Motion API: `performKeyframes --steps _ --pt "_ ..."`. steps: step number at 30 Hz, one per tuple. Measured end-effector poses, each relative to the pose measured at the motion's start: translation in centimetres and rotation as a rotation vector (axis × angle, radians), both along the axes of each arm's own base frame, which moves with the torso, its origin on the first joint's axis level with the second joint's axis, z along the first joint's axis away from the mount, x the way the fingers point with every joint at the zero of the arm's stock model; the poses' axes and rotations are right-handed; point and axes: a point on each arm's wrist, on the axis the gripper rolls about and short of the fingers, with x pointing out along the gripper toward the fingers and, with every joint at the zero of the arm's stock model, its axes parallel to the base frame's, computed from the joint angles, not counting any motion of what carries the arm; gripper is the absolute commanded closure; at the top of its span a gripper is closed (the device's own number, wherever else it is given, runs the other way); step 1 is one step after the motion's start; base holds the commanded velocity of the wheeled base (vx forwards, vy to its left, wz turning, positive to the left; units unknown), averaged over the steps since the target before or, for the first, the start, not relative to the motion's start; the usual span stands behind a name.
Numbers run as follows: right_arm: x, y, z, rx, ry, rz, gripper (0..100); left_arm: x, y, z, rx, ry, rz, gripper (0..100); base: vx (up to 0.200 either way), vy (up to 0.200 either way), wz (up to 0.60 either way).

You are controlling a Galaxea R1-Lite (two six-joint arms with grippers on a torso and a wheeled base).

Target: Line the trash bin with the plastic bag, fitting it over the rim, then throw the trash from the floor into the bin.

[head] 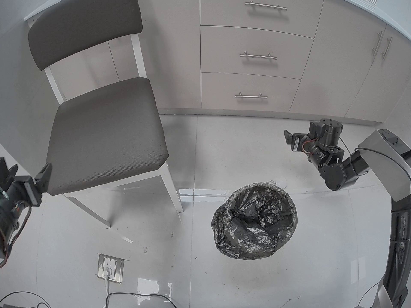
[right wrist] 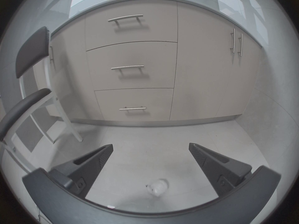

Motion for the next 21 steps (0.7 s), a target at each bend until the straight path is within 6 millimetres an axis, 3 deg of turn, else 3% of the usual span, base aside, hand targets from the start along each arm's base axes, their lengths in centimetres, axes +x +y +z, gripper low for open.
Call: performKeyframes --steps 7,13,18,21 --pt "4.1 0.2 1.0 0.054 -0.038 -0.033 0 -7.4 1.5 -0.9 0.018 0.002 0.081 0 0.0 0.0 0.0" --pt "6.2 0.1 0.8 0.085 -0.04 -0.051 0 -12.5 1.9 -4.0 0.028 -0.027 0.146 0 0.0 0.0 0.0" --pt "7.1 -0.1 0.1 0.099 -0.029 -0.066 0 -14.6 1.8 -8.2 0.036 -0.005 0.188 0 0.0 0.0 0.0" --pt "7.4 -0.2 -0.4 0.103 -0.02 -0.069 0 -15.1 1.8 -9.5 0.034 -0.024 0.2 0 0.0 0.0 0.0"
